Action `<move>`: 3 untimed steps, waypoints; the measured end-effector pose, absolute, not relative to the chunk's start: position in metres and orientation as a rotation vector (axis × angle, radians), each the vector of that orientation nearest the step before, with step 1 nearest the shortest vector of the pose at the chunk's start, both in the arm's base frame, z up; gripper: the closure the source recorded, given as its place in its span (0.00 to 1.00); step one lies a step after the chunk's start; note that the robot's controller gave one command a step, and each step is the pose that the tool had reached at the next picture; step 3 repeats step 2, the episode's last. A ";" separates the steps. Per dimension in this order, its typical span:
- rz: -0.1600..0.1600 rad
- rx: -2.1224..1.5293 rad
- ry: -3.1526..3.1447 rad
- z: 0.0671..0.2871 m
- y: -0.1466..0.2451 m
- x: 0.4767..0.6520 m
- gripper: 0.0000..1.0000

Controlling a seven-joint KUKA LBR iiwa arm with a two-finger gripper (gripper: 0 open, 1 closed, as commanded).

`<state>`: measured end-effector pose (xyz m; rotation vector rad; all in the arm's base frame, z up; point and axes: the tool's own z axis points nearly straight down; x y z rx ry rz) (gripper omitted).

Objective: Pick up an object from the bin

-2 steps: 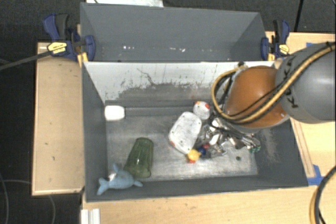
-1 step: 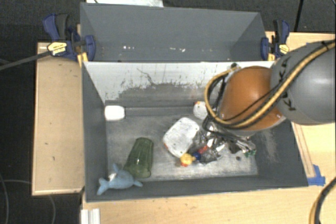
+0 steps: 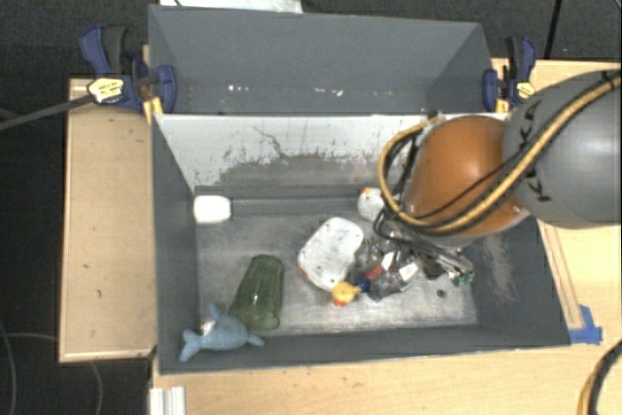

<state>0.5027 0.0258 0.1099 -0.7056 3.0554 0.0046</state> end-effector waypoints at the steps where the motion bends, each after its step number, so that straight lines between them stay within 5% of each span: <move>1: -0.001 -0.708 3.058 0.081 0.018 0.500 1.00; 3: 0.000 -0.723 3.057 0.092 0.027 0.504 1.00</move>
Offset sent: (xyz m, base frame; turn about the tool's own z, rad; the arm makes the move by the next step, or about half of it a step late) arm 0.0068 0.0104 0.0109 -0.0167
